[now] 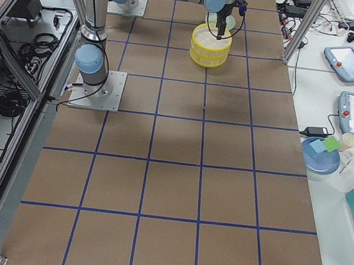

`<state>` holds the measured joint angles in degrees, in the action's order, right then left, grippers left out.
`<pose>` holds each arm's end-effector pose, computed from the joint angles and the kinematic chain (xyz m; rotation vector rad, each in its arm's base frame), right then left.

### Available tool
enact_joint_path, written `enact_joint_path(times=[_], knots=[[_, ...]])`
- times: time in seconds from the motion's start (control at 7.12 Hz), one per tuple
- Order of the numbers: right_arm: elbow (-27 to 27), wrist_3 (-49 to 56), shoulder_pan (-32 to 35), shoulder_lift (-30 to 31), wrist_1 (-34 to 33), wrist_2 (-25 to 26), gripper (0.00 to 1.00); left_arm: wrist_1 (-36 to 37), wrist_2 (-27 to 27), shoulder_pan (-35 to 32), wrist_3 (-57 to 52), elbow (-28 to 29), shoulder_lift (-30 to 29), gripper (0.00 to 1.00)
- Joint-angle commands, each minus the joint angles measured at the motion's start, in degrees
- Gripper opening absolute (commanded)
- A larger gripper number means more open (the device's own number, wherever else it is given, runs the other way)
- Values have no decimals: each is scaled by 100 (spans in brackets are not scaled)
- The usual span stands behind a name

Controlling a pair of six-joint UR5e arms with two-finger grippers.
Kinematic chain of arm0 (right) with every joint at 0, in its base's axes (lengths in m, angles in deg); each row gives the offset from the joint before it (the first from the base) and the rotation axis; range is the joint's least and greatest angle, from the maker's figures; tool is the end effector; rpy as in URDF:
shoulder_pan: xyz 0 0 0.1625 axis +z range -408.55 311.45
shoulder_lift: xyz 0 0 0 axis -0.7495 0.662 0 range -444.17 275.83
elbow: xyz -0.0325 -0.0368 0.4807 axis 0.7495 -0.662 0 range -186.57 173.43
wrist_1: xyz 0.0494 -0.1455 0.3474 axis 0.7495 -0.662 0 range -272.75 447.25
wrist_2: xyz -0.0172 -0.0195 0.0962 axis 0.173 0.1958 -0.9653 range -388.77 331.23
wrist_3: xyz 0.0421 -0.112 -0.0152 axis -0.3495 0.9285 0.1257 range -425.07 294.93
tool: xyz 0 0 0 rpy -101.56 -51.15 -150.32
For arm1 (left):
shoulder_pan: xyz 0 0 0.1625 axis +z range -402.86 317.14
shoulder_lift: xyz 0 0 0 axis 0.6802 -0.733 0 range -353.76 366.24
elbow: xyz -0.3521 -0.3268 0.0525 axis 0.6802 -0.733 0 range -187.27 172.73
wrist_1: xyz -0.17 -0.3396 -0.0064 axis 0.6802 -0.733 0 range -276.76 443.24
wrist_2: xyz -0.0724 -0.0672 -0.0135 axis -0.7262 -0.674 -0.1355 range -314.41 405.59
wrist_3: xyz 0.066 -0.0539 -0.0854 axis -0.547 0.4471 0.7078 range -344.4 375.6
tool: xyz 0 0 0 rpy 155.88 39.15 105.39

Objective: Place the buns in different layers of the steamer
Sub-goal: 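Lower the brown bun into the top tier with the left gripper, release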

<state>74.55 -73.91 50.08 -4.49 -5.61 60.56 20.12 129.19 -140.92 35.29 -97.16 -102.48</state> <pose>0.2149 -0.5184 0.5109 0.0056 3.1260 -0.0357 -0.2306 -0.5814 0.4024 0.2912 -2.9798 0.1701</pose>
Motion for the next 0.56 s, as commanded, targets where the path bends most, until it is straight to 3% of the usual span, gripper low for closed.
enact_joint_path(times=[0.0, 0.14, 0.28, 0.42], knots=[[-61, 258, -221, 529, 435, -142, 100, 72, -664, -616, 1042, -36, -17, 0], [43, 660, -230, 618, 522, -117, 100, 98, -887, -696, 1193, -54, -79, 0], [123, 707, -230, 645, 462, -82, 100, 255, -889, -758, 1151, -63, -88, 34], [210, 708, -221, 715, 488, -82, 100, 283, -863, -758, 1133, -72, -114, 99]])
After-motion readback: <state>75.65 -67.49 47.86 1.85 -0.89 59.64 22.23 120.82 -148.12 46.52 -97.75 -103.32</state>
